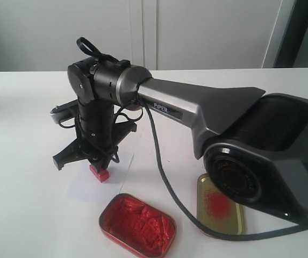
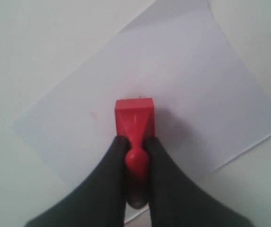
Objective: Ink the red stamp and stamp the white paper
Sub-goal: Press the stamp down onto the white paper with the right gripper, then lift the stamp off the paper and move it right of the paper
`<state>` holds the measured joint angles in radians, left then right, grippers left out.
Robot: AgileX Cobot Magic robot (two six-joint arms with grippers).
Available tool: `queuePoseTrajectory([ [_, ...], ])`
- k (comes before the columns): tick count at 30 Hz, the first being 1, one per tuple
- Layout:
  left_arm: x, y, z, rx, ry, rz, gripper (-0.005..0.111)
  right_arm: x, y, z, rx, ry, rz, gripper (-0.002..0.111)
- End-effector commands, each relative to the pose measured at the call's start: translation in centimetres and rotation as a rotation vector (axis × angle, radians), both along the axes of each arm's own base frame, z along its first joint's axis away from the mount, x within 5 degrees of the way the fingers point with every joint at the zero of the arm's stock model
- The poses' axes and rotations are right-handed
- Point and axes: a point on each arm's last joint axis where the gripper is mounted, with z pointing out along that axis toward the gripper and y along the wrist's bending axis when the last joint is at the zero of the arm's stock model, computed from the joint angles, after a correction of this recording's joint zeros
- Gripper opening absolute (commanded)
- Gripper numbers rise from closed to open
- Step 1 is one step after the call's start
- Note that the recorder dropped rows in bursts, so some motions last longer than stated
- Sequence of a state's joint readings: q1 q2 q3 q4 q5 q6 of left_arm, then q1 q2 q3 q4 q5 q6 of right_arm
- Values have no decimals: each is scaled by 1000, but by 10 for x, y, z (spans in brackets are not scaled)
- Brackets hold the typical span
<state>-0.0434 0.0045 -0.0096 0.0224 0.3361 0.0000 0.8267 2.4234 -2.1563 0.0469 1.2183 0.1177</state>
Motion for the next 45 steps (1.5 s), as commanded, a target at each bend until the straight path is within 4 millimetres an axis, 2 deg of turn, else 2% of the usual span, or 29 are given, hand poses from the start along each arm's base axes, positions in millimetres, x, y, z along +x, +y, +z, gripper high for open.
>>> queuePoseTrajectory([
  [1, -1, 0, -4, 2, 22, -1, 0, -2, -2, 20, 28, -23, 12, 0],
  [15, -1, 0, -4, 2, 22, -1, 0, -7, -7, 61, 88, -79, 23, 0],
  [21, -1, 0, -4, 2, 22, -1, 0, -8, -7, 63, 97, -75, 22, 0],
  [25, -1, 0, -4, 2, 22, -1, 0, -7, -8, 65, 183, 11, -9, 0],
  [31, -1, 0, -4, 2, 22, -1, 0, 26, -41, 72, 307, 89, -97, 0],
  [34, -1, 0, -4, 2, 22, -1, 0, 42, -62, 65, 337, 136, -145, 0],
  [39, -1, 0, -4, 2, 22, -1, 0, 61, -101, 41, 426, 272, -235, 0],
  [45, -1, 0, -4, 2, 22, -1, 0, 77, -121, 28, 545, 258, -291, 0],
])
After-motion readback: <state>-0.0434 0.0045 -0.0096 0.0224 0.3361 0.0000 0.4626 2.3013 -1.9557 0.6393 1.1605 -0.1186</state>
